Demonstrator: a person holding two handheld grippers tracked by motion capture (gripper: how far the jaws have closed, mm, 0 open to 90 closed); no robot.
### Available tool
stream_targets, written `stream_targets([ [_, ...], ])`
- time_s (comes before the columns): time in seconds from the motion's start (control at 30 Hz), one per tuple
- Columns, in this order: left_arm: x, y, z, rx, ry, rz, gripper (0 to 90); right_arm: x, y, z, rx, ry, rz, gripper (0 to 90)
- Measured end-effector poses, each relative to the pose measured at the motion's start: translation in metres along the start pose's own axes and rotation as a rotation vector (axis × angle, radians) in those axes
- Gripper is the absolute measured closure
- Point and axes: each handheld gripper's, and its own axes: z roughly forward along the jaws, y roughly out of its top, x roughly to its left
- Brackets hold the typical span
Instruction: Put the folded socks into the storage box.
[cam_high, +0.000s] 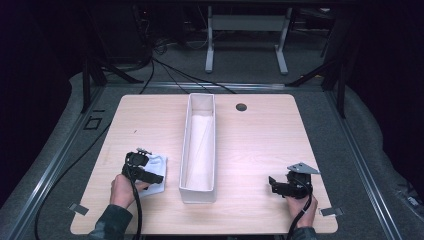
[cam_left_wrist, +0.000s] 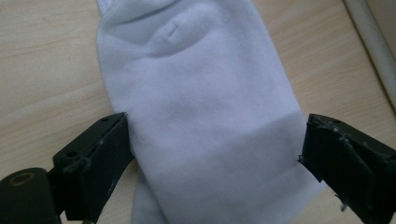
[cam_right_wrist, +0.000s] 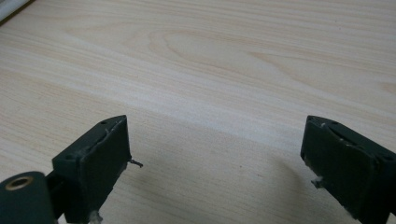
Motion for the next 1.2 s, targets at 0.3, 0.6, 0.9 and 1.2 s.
stream_targets([
  [0.3, -0.001, 0.002, 0.001, 0.011, 0.021, 0.028, 27.9, 0.000, 0.000, 0.001, 0.001, 0.003, -0.004, 8.5],
  [0.6, -0.005, 0.003, -0.001, 0.011, -0.030, 0.019, 58.4, 0.000, 0.000, 0.001, 0.004, 0.006, 0.001, 9.6],
  [0.9, -0.007, 0.004, -0.002, 0.007, -0.043, 0.019, 70.0, -0.001, 0.000, 0.002, 0.007, 0.005, -0.004, 8.9],
  [1.2, -0.003, 0.009, -0.010, -0.006, -0.064, 0.004, 71.1, -0.001, 0.000, 0.002, 0.007, 0.005, -0.003, 9.0],
])
